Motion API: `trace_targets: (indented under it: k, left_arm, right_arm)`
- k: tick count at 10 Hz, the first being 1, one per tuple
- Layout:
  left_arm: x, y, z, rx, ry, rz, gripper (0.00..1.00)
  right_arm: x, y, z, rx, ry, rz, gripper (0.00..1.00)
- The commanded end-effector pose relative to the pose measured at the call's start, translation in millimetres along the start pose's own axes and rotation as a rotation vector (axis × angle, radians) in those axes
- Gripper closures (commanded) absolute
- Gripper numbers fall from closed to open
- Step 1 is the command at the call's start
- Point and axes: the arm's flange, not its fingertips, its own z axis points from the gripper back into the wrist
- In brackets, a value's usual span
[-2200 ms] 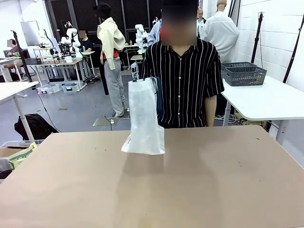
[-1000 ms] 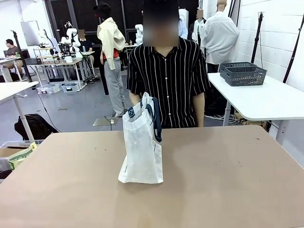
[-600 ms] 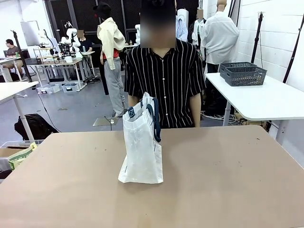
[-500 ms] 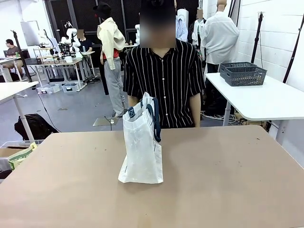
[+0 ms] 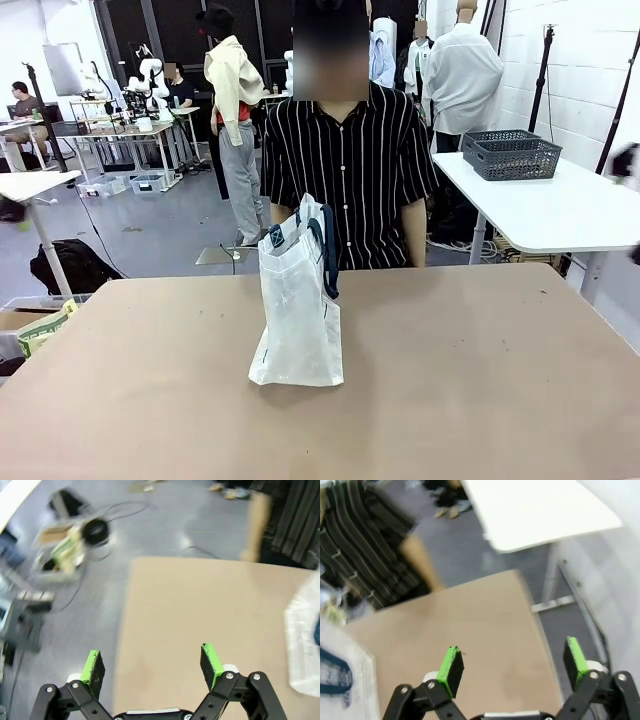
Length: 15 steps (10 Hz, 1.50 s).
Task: Transfer purchased items from the store into the shopping bag.
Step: Open the Reusable shopping bag in the center of the table.
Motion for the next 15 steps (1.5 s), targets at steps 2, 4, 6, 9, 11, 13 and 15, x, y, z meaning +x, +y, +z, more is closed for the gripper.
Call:
trace_targets:
  k: [2,4,6,9,11,13,15]
  left_arm:
    - [0.0,0.0,0.0,0.000,0.000,0.000,0.00]
    - [0.0,0.0,0.0,0.000,0.000,0.000,0.00]
    - [6.1,-12.3,-3.3,-0.042,0.002,-0.011,0.00]
    - [65.0,-96.1,-36.9,-0.293,-0.054,-0.126,0.00]
    - [82.5,-165.8,-53.1,-0.406,-0.013,-0.223,0.00]
    - [64.3,-175.3,-32.1,-0.334,-0.037,-0.174,0.00]
    - [64.3,-175.3,-32.1,-0.334,-0.037,-0.174,0.00]
  right_arm:
    - [-13.6,63.3,2.0,0.131,0.101,0.224,0.00]
    - [-3.2,54.4,10.9,0.093,0.038,0.081,0.00]
    - [-8.9,76.9,13.5,0.130,0.071,0.130,0.00]
    - [19.3,182.3,19.8,0.290,0.150,0.171,0.00]
    - [15.4,243.7,21.5,0.371,0.260,0.202,0.00]
    - [5.6,262.3,12.4,0.274,0.267,0.268,0.00]
    - [1.5,267.7,29.7,0.384,0.239,0.227,0.00]
